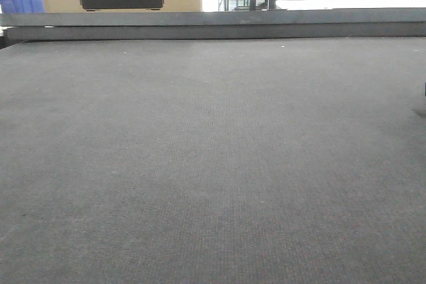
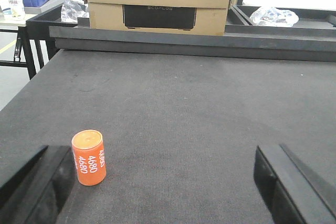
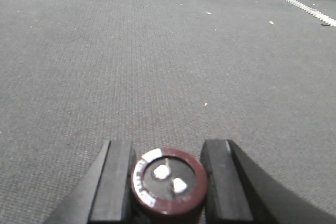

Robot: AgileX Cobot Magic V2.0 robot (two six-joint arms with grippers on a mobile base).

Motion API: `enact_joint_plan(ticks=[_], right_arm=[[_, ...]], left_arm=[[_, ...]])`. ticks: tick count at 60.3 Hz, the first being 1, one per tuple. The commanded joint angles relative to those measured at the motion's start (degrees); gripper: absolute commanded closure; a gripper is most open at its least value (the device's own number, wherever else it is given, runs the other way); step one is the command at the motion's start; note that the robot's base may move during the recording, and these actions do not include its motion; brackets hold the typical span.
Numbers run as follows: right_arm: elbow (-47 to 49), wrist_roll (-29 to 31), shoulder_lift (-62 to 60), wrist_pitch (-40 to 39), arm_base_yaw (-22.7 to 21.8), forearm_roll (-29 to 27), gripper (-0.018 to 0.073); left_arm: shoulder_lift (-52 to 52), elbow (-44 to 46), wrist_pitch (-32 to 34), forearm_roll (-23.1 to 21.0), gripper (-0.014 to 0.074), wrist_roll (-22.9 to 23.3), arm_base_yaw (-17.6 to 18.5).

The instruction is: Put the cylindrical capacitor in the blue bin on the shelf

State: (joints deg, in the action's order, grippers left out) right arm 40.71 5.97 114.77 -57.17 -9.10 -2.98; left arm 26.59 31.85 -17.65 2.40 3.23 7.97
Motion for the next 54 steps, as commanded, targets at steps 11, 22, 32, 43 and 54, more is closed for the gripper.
enact_joint_plan(ticks=[11, 22, 32, 43, 54], right_arm=[[-1.7, 0.0, -14.1, 4.7, -0.4, -0.2, 0.0721], [-2.0, 0.0, -30.8, 18.2, -0.3, 3.0, 0.0721], [-2.0, 0.0, -44.7, 30.7, 1.4, 3.0, 0.0721], [-2.0, 0.0, -53.2, 36.6, 4.1, 3.0, 0.0721], [-2.0, 0.0, -56.8, 39.1, 5.2, 3.0, 0.0721]], left_arm=[[0.7, -0.4, 1.6, 2.1, -0.0004, 0.4, -1.1], [5.4, -5.4, 12.2, 3.2, -0.0004, 0.4, -6.7], [12.8, -10.7, 28.0, 3.2, -0.0004, 0.4, -9.5], [26.6, -12.1, 43.9, 1.4, -0.0004, 0.4, -9.5], [44.3, -10.4, 58.1, -3.4, -0.0004, 0.4, -9.5]])
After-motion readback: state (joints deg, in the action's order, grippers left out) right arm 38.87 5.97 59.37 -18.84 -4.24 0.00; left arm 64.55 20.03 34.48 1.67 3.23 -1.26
